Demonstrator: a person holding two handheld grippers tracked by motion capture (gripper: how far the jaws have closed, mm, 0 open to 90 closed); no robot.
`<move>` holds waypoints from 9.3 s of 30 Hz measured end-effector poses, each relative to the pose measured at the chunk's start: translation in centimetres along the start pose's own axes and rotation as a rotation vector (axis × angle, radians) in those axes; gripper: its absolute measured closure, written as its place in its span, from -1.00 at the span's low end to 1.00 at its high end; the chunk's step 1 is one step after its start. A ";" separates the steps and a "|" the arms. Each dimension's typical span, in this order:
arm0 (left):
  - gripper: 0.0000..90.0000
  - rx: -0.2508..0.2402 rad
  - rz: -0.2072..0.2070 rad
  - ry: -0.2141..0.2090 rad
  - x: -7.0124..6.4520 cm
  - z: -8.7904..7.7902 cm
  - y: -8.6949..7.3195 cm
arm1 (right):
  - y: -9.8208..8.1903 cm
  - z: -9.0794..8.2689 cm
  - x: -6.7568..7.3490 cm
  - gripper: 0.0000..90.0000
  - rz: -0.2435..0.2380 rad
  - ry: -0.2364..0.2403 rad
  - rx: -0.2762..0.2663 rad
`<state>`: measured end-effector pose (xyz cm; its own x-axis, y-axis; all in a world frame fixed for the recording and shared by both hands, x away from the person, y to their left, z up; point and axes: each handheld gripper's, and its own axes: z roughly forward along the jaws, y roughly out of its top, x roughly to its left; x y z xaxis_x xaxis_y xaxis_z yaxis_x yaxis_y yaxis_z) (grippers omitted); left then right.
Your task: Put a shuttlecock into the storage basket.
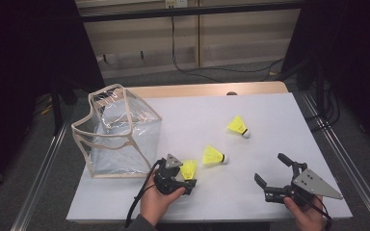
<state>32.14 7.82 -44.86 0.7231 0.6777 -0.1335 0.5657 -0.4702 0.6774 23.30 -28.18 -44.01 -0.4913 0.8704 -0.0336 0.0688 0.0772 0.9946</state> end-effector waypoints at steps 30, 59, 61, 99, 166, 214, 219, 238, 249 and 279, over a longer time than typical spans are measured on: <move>0.40 -0.048 -0.152 0.012 -0.1 -0.9 -1.0 | 0.0 -0.1 0.0 -0.98 0.000 -0.002 0.001; 0.44 -0.020 -0.184 -0.006 0.6 -2.2 -0.5 | 0.0 -0.1 -0.1 -0.98 0.001 -0.001 -0.006; 0.44 -0.017 -0.184 -0.017 0.6 -2.4 -0.2 | 0.0 -0.1 -0.1 -0.98 0.004 -0.005 -0.007; 0.44 0.034 -0.126 -0.109 1.2 -7.1 5.3 | -0.2 0.0 0.0 -0.98 0.010 0.011 0.003; 0.44 0.086 -0.088 -0.092 2.6 -11.3 11.9 | -0.2 0.2 -0.1 -0.98 0.032 0.003 0.003; 0.44 0.100 -0.115 -0.092 3.1 -14.4 16.1 | -0.1 0.2 -0.1 -0.98 0.030 0.004 0.002; 0.44 0.098 -0.124 -0.080 3.5 -14.6 16.5 | -0.1 0.2 -0.1 -0.98 0.033 0.005 0.002; 0.44 0.088 -0.145 -0.058 4.4 -15.2 17.4 | -0.1 0.2 -0.1 -0.98 0.031 0.007 0.001; 0.44 0.082 -0.163 -0.030 5.6 -15.4 17.6 | -0.1 0.1 -0.1 -0.98 0.031 0.005 0.002; 0.44 0.069 -0.204 0.025 7.9 -16.8 18.0 | -0.1 0.2 -0.1 -0.98 0.029 0.006 0.001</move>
<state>41.34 14.18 -21.55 0.5812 0.7762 -0.2444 0.7260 -0.3590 0.5865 23.46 -28.18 -44.11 -0.4942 0.8694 -0.0037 0.0839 0.0519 0.9951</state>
